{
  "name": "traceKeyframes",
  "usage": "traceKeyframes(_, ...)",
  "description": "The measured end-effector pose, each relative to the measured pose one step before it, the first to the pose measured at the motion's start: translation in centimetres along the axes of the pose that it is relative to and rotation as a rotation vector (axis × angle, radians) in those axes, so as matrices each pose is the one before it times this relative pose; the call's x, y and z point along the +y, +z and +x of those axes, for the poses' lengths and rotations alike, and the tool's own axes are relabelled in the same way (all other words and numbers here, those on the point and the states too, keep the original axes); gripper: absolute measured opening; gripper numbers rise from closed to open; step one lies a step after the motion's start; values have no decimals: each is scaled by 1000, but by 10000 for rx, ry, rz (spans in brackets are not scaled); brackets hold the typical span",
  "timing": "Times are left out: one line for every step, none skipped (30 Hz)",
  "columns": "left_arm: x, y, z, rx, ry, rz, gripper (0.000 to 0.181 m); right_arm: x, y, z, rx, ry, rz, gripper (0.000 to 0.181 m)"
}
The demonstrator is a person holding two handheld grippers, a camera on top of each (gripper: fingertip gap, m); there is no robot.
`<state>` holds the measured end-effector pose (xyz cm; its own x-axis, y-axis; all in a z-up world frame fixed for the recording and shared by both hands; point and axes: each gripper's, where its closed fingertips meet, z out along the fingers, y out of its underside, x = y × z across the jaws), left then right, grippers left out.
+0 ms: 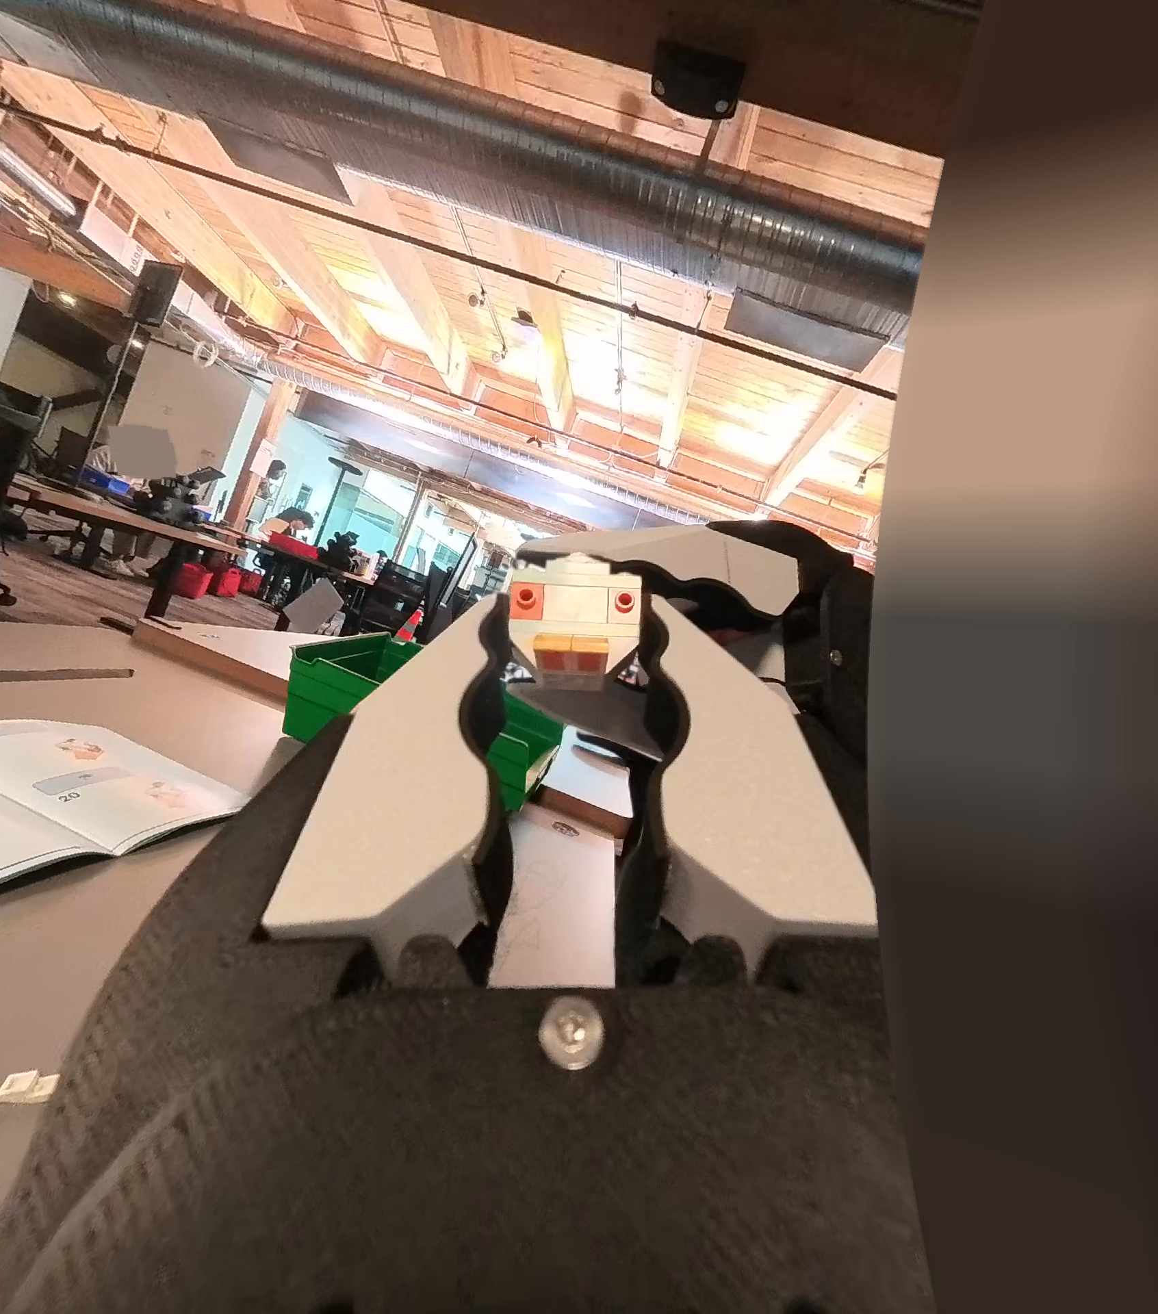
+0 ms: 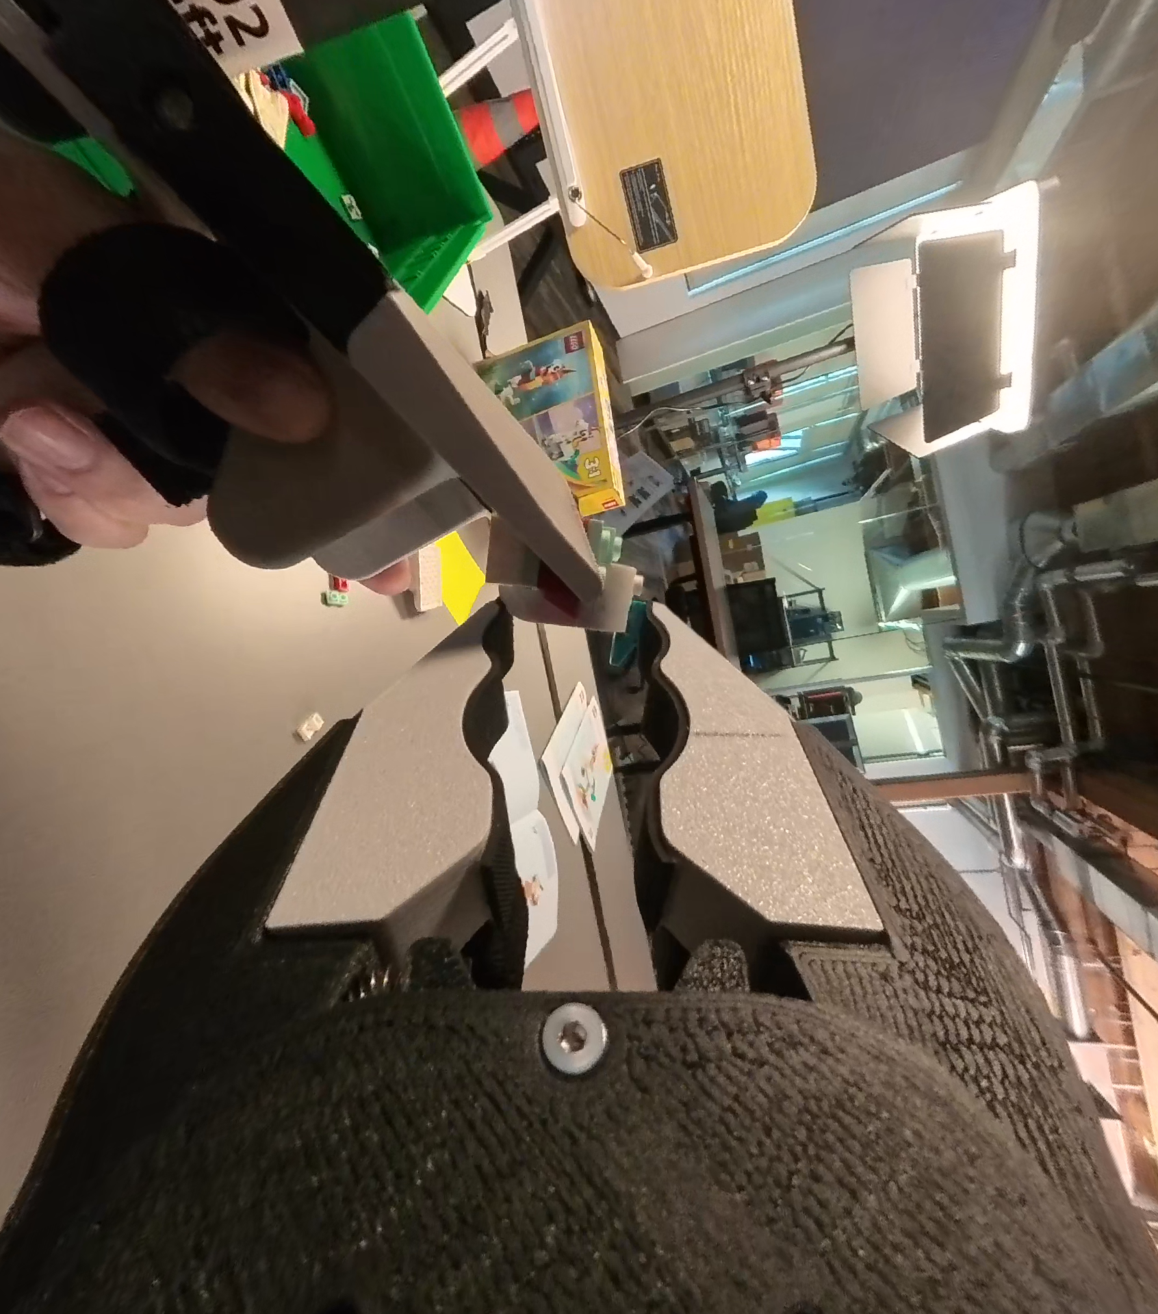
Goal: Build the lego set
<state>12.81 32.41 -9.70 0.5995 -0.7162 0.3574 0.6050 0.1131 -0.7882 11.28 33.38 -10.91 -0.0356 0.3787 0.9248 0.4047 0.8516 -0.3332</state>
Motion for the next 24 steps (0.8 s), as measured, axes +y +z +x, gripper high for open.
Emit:
traceKeyframes(-42, 16, 11, 1, 8, 18, 35, -30, 5, 31, 28, -36, -4, 33)
traceKeyframes(-22, -12, -2, -5, 6, 10, 35, -6, 6, 0, 9, -53, -20, 34)
traceKeyframes(44, -14, 12, -1, 17, -9, 35, -4, -13, -34, -20, -84, -19, 34)
traceKeyframes(67, -27, -5, -8, 22, -20, 35, 22, 2, -44, -21, -91, -33, 34)
traceKeyframes(24, -41, -29, -8, -7, 2, 35, -7, 47, -34, 6, -12, -14, 34)
traceKeyframes(-85, -36, -16, 27, -114, 63, 35, -105, 59, 23, 33, 166, 58, 35)
traceKeyframes(-237, -22, 1, 84, -300, 133, 35, -165, 97, 79, 46, 319, 102, 35)
traceKeyframes(-289, 3, -45, 131, -595, 158, 35, -132, 88, 68, -2, 338, 82, 35)
traceKeyframes(-272, 80, 8, 199, -797, 164, 35, -205, 50, -70, -122, 314, 133, 42)
traceKeyframes(-337, 115, 75, 224, -919, 221, 35, -320, 5, -53, -121, 388, 195, 49)
traceKeyframes(-580, 65, 19, 183, -1036, 371, 35, -484, -62, 108, -29, 419, 285, 54)
traceKeyframes(-693, 3, 83, 266, -1064, 398, 35, -609, -152, 241, 72, 328, 366, 57)
traceKeyframes(-604, -21, 86, 236, -946, 319, 35, -622, -222, 308, 127, 214, 354, 57)
traceKeyframes(-426, -27, 69, 136, -678, 222, 35, -554, -215, 330, 126, 159, 280, 58)
traceKeyframes(-180, 18, 253, 173, -455, 91, 35, -484, -177, 275, 91, 96, 211, 58)
traceKeyframes(34, 79, 358, 167, -309, -3, 35, -395, -121, 172, 34, 32, 150, 58)
traceKeyframes(159, 153, 399, 151, -178, -47, 35, -276, -43, 84, -14, 4, 89, 58)
traceKeyframes(239, 184, 432, 147, -106, -82, 35, -204, 1, 44, -33, -17, 68, 58)
traceKeyframes(264, 198, 403, 133, -66, -98, 35, -191, 7, 2, -67, -9, 81, 58)
traceKeyframes(263, 174, 355, 108, -17, -103, 35, -205, 4, 18, -56, 18, 111, 57)
traceKeyframes(218, 134, 268, 64, 67, -112, 35, -251, -31, 78, -20, 22, 135, 56)
traceKeyframes(162, 84, 191, 24, 135, -99, 35, -212, -39, 60, -27, 18, 120, 54)
traceKeyframes(49, 28, 128, 13, 94, -51, 35, -160, -55, 56, -22, 1, 83, 50)
traceKeyframes(-9, -6, 108, 35, 6, -25, 35, -91, -73, 50, -14, -33, 54, 46)
